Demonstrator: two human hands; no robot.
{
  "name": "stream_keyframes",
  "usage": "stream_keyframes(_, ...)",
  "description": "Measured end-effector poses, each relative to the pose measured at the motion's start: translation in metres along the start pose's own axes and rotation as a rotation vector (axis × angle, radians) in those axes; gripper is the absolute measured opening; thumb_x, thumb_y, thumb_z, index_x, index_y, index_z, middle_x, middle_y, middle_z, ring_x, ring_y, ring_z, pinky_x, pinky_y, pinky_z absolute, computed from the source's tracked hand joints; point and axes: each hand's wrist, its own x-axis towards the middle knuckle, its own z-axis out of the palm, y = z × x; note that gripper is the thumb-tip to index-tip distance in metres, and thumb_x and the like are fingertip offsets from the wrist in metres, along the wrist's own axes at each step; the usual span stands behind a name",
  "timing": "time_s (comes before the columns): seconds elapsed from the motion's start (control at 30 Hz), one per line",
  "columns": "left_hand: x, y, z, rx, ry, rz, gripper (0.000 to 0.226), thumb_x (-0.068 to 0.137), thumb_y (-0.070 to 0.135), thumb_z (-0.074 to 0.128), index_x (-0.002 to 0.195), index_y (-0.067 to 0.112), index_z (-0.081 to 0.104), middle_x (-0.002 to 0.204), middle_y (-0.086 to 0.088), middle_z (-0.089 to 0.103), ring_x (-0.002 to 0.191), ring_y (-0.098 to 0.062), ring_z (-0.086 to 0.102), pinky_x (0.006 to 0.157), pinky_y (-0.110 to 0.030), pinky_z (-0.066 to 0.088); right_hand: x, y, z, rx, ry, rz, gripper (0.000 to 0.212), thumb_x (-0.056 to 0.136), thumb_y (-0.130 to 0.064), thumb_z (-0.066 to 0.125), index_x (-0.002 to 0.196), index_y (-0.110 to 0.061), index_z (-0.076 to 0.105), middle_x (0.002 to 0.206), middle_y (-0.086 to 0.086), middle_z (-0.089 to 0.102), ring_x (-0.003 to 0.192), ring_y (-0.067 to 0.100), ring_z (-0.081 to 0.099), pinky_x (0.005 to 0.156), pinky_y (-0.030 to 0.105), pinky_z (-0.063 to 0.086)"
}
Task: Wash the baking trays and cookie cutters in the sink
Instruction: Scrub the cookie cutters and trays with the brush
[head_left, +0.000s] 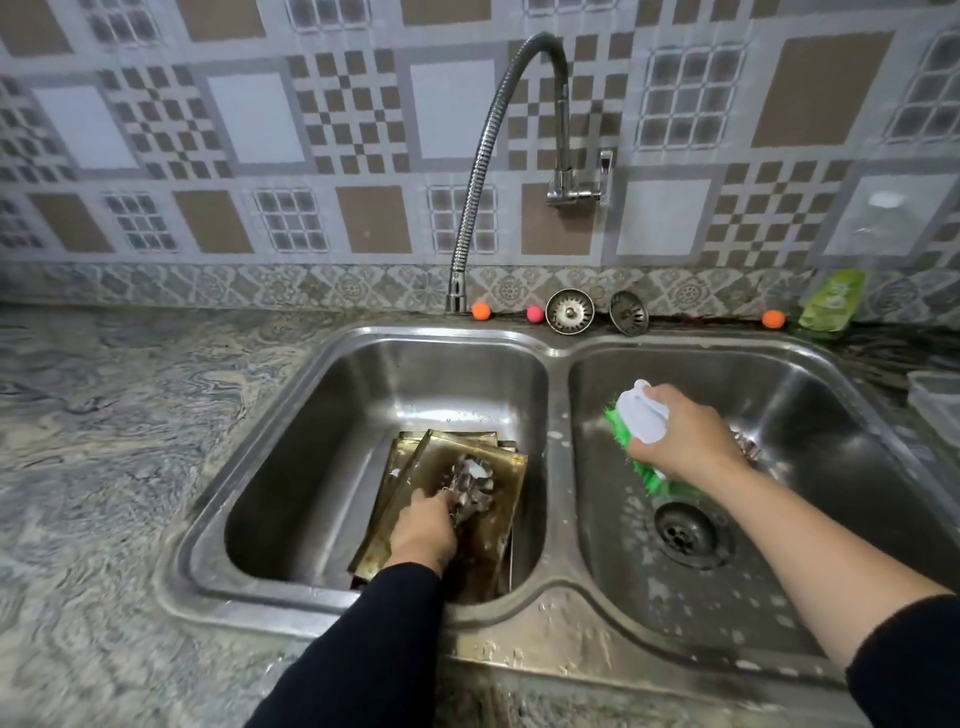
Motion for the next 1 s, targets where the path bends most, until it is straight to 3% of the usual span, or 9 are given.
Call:
stream_keyframes(0.1,0.0,0.005,-0.007,0.081,-0.016,0.02,0.05,0.088,0.019,0.06,0.135,0.031,0.047,0.139,-0.005,0.042,0.121,-0.028,0.05,0.1,-0.043,0.046,-0.001,0.004,0.002,-0.007,-0.01,0.007,0.072,0.071,-0.029,0.073,0.136,-0.029,0.044,0.115,0.012,0.064,0.096,0.03,0.063,0.076,0.034,0.052)
stream_keyframes(0.23,0.002,0.025,-0.024,0.125,0.05,0.078,0.042,0.091,0.034,0.057,0.132,0.029,0.05,0.14,-0.002,0.043,0.124,-0.027,0.047,0.098,-0.043,0.046,0.0,0.015,-0.005,-0.035,-0.012,0.034,0.07,0.072,-0.029,0.073,0.135,-0.028,0.044,0.115,0.011,0.063,0.095,0.03,0.062,0.073,0.032,0.05)
stream_keyframes(0.4,0.011,0.081,-0.052,0.16,0.093,0.186,0.033,0.09,0.027,0.056,0.123,0.025,0.06,0.127,-0.002,0.055,0.116,-0.026,0.053,0.094,-0.042,0.049,0.004,0.039,-0.034,-0.061,-0.039,0.053,0.074,0.068,-0.031,0.075,0.136,-0.03,0.045,0.125,0.008,0.061,0.101,0.029,0.061,0.075,0.029,0.048)
stream_keyframes(0.57,0.017,0.161,-0.064,0.141,0.025,0.366,0.035,0.088,0.033,0.057,0.121,0.024,0.061,0.123,-0.006,0.061,0.115,-0.028,0.057,0.097,-0.039,0.048,0.012,0.076,-0.083,-0.113,-0.013,0.098,0.076,0.069,-0.033,0.076,0.138,-0.027,0.045,0.136,0.005,0.056,0.114,0.028,0.057,0.082,0.03,0.046)
stream_keyframes(0.7,0.024,0.215,-0.042,0.177,-0.039,0.454,0.041,0.089,0.036,0.056,0.129,0.025,0.057,0.131,-0.004,0.058,0.119,-0.027,0.055,0.097,-0.037,0.047,0.022,0.115,-0.132,-0.09,0.096,0.159,0.075,0.07,-0.028,0.078,0.138,-0.02,0.047,0.135,0.01,0.056,0.117,0.03,0.056,0.088,0.032,0.044)
stream_keyframes(0.87,0.042,0.273,0.015,0.168,-0.184,0.466,0.041,0.086,0.025,0.062,0.127,0.028,0.059,0.131,-0.001,0.058,0.12,-0.022,0.056,0.097,-0.031,0.048,0.038,0.182,-0.181,-0.115,0.198,0.277,0.073,0.074,-0.032,0.073,0.14,-0.024,0.042,0.136,0.009,0.054,0.118,0.032,0.054,0.088,0.035,0.045)
stream_keyframes(1.0,0.053,0.313,0.061,0.132,-0.236,0.453,0.046,0.086,0.036,0.063,0.13,0.021,0.056,0.133,-0.005,0.056,0.122,-0.024,0.054,0.1,-0.035,0.046,0.057,0.225,-0.193,-0.101,0.203,0.358,0.075,0.075,-0.034,0.073,0.141,-0.024,0.04,0.136,0.011,0.053,0.12,0.032,0.052,0.088,0.034,0.043)
